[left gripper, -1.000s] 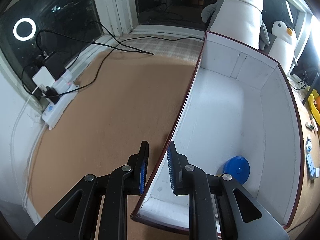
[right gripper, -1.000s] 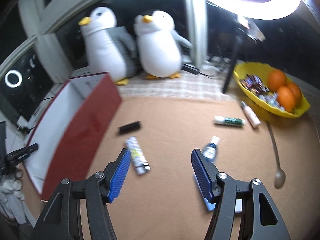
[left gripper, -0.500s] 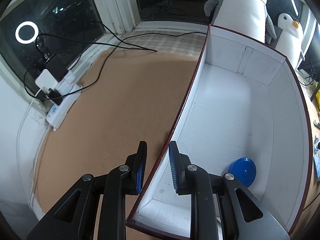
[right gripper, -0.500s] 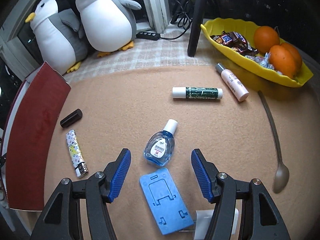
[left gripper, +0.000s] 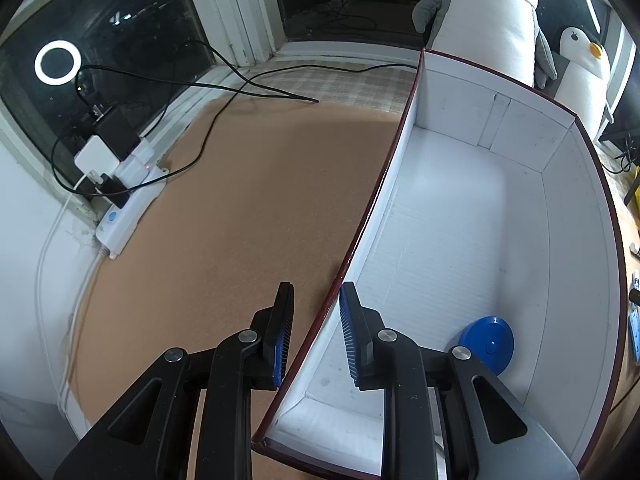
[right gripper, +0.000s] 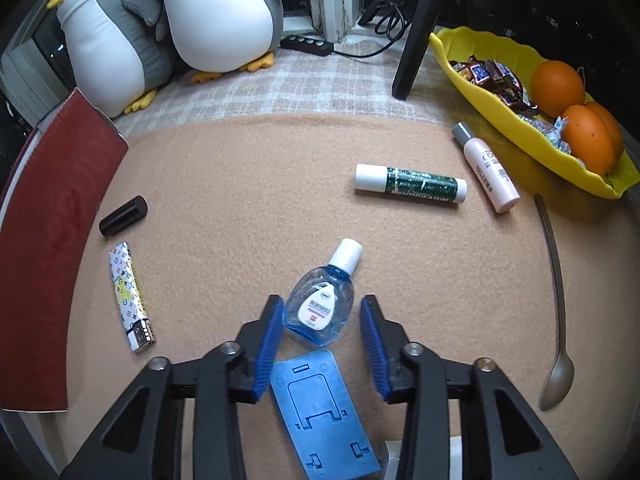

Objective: Organize rigid objects
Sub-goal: 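Move the right gripper to the eye-drop bottle and grasp it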

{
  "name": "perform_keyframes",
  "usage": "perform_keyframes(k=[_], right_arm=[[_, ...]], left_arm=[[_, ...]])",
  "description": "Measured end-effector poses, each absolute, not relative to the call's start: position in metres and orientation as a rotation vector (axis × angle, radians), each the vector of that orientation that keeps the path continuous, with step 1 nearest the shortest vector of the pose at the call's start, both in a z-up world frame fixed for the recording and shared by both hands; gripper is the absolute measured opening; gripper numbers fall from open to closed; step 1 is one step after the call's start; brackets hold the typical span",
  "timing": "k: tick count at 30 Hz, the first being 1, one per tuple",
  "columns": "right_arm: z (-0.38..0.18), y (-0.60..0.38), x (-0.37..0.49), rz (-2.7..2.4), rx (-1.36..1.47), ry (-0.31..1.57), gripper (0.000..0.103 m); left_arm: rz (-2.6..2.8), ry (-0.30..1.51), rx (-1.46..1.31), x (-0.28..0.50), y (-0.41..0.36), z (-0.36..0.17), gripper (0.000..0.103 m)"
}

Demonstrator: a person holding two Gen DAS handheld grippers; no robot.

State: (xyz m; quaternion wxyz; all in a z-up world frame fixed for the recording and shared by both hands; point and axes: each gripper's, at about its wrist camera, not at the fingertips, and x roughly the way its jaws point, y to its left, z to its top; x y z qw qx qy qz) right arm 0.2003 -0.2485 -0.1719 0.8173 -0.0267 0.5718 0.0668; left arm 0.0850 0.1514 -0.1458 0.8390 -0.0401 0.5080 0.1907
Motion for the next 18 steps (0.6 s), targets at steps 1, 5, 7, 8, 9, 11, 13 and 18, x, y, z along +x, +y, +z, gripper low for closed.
perform_keyframes(k=[1,5,7,8,9,11,13,18], right_arm=[[-0.172,-0.248,0.2,0.143,-0.061,1.219,0.031],[-0.172,-0.25,0.202,0.147,-0.055,1.22,0.031],[-0.172,-0.25,0.202,0.149,-0.056,1.217,0.031],[-0.172,-0.25,0.202,0.149,-0.055,1.215,0.031],[-0.172,-0.251,0.201,0.148,-0.052,1.214,0.031],[-0.17,-0.252,0.199,0.15,-0.04,1.21,0.031],[-0.167,-0.252,0.196,0.153,-0.035,1.201,0.031],[-0.145,-0.242,0.185,0.183,-0.049,1.153,0.031]], left_arm=[[0.403,1.074,-0.085,0.085,0.151,-0.146,0.023],[0.402,1.075,-0.088,0.085,0.151,-0.146,0.023],[0.4,1.075,-0.091,0.085,0.151,-0.146,0.023],[0.399,1.075,-0.093,0.085,0.151,-0.147,0.023],[0.398,1.075,-0.095,0.085,0.152,-0.147,0.023],[0.397,1.074,-0.1,0.084,0.153,-0.148,0.023],[0.395,1.072,-0.106,0.083,0.154,-0.148,0.023],[0.389,1.068,-0.119,0.079,0.155,-0.148,0.023]])
